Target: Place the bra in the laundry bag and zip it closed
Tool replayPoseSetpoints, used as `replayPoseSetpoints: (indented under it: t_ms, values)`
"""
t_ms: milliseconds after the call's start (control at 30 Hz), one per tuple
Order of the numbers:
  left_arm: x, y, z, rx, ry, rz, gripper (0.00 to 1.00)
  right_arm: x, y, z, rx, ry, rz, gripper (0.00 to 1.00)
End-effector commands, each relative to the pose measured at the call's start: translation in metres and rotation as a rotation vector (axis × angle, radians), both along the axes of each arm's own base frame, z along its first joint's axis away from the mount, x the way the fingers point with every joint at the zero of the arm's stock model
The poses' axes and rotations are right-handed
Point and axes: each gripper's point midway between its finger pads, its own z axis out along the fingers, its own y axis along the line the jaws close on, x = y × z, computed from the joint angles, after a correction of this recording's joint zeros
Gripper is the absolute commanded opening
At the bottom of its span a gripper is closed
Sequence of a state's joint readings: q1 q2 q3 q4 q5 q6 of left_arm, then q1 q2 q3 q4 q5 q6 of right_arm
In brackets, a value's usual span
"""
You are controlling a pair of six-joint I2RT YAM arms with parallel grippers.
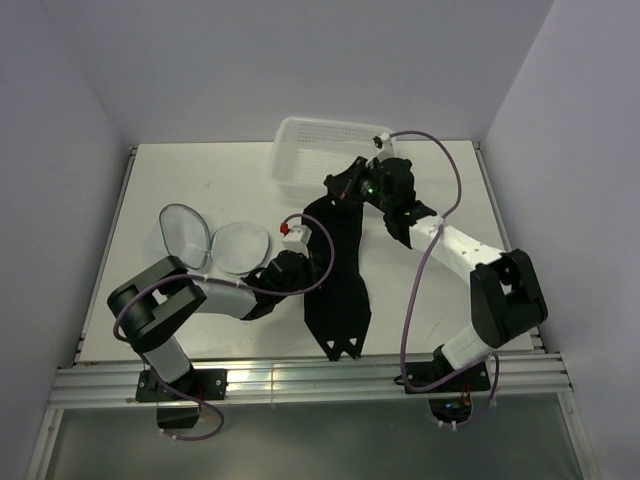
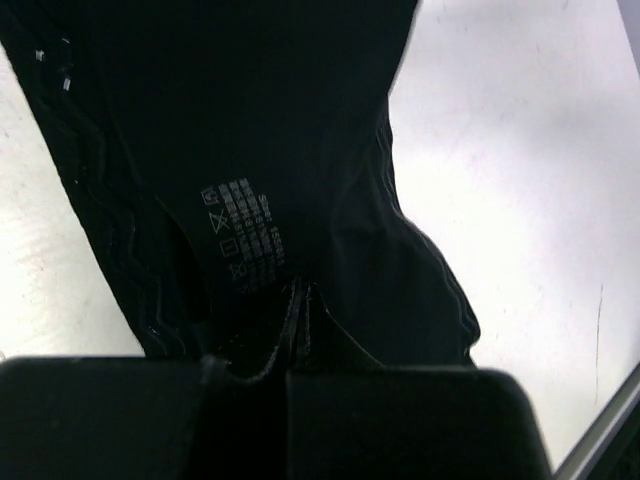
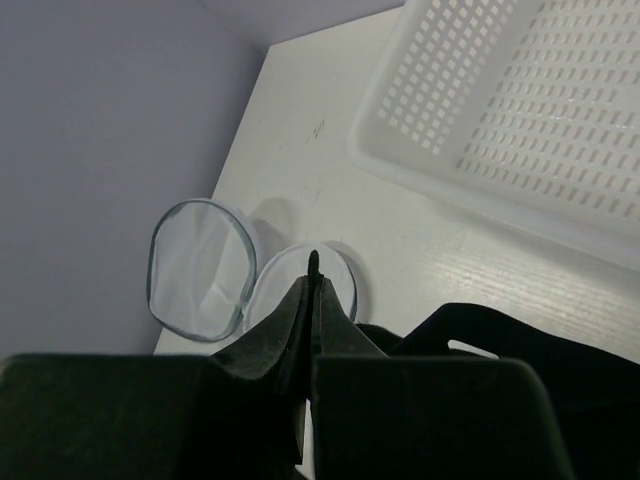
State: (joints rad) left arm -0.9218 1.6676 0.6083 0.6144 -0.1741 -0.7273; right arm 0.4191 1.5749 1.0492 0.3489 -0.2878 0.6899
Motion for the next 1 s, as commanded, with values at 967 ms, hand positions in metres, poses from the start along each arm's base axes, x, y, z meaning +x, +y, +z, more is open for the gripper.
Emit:
replayPoseSetpoints:
  t_ms: [967]
  values:
    - [0.027,-0.012,0.065,-0.393,-0.054,0.148,0.23,-0.162,-0.029,-0.098,0.04,0.17,-0.11,0.0]
